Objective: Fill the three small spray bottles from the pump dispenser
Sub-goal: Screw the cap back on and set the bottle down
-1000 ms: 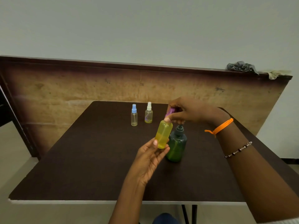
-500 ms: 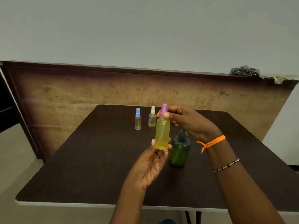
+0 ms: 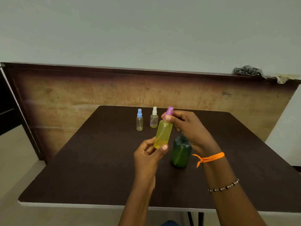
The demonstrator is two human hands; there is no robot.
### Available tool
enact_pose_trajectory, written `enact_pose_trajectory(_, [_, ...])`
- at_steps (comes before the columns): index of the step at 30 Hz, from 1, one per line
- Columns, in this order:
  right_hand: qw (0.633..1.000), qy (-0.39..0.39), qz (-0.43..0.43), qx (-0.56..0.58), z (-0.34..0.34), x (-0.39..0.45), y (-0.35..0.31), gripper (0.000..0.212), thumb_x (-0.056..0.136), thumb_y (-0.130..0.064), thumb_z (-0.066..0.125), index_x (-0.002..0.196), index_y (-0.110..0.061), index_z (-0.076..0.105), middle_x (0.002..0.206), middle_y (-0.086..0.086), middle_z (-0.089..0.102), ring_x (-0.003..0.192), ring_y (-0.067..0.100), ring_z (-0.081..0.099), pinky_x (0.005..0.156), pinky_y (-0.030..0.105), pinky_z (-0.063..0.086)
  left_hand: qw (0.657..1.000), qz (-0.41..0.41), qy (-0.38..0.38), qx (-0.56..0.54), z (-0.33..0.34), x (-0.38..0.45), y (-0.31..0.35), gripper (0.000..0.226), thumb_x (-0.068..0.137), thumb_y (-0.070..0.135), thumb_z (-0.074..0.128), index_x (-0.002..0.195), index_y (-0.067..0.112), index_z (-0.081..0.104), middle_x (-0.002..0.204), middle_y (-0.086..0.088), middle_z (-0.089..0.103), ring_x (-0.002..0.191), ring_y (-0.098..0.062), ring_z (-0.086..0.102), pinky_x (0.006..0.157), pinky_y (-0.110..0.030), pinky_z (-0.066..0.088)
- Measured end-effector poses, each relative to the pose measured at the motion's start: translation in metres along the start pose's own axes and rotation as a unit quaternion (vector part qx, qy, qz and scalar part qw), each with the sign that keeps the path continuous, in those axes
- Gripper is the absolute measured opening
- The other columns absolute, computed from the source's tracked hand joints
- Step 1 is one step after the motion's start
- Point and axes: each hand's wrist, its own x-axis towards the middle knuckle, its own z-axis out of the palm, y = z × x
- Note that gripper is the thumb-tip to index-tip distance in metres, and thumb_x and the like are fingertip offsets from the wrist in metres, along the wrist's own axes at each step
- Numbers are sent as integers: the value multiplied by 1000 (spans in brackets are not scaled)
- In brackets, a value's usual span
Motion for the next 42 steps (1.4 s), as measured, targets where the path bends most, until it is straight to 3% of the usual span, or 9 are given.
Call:
enact_pose_trajectory(6, [999, 36, 7, -25, 5, -3, 2, 14, 88, -16, 62, 97, -9, 71, 64, -16, 59, 51, -13, 49, 53, 5, 35, 995, 60, 37, 74, 6, -3, 0, 33, 66, -10, 74, 91, 9, 61, 83, 4, 70, 73, 1, 68, 63, -13, 52])
enact_pose_trajectory(11, [997, 61, 8, -52, 13, -2, 6, 15, 89, -23, 61, 93, -12, 71, 74, -5, 63, 53, -10, 49, 54, 8, 36, 990, 71, 38, 118, 5, 1, -2, 33, 65, -2, 79, 90, 7, 60, 85, -1, 70, 72, 1, 68, 62, -13, 51])
enact_pose_trajectory(15, [996, 85, -14, -29, 21, -4, 20, 15, 87, -27, 64, 92, -14, 70, 84, 14, 61, 71, 7, 53, 66, 28, 43, 984, 83, 44, 154, 3, 7, -1, 34, 64, 0, 81, 86, 10, 57, 84, -2, 68, 70, 2, 66, 60, -12, 50])
enact_pose_trajectory(17, [998, 63, -14, -24, 27, -6, 26, 14, 85, -28, 66, 99, -25, 67, 96, 12, 57, 85, 18, 58, 75, 36, 51, 983, 82, 49, 157, 1, 11, -2, 34, 65, 1, 80, 86, 13, 55, 87, -4, 68, 74, -3, 66, 61, -13, 50])
enact_pose_trajectory(20, [1000, 27, -10, -8, 34, -10, 35, 35, 83, -16, 68, 113, -32, 57, 106, 10, 53, 96, 19, 59, 71, 31, 56, 980, 82, 49, 177, -6, 18, -5, 34, 68, 5, 79, 89, 17, 56, 93, -4, 68, 87, -11, 66, 69, -21, 52])
enact_pose_trajectory(24, [997, 60, -44, -33, 38, -12, 49, 38, 82, -10, 69, 110, -33, 57, 100, 8, 53, 90, 16, 59, 70, 24, 53, 962, 105, 23, 249, -18, 28, -9, 36, 67, 9, 80, 92, 22, 58, 92, 4, 69, 89, -8, 66, 78, -28, 54])
enact_pose_trajectory(29, [993, 61, -51, -89, 44, -14, 65, 46, 80, -7, 71, 119, -27, 58, 93, -5, 51, 82, 10, 58, 68, 38, 56, 930, 112, -11, 351, -28, 38, -17, 37, 72, 12, 76, 103, 26, 61, 95, 9, 68, 90, -1, 64, 74, -16, 52])
enact_pose_trajectory(34, [968, 194, -103, -123, 39, -37, 80, 34, 84, 2, 63, 112, -18, 64, 92, -8, 62, 82, 4, 60, 69, 9, 45, 913, 49, 11, 405, -31, 67, -30, 35, 73, 17, 77, 104, 20, 61, 94, 13, 64, 89, -4, 61, 71, -12, 45])
enact_pose_trajectory(42, [920, 354, -7, -168, 26, -64, 119, 47, 78, -1, 70, 114, -26, 53, 96, -12, 44, 76, 6, 50, 59, 16, 42, 845, 16, -23, 535, -13, 139, -58, 17, 68, 20, 76, 82, 14, 68, 85, -4, 72, 85, -20, 66, 75, -29, 52])
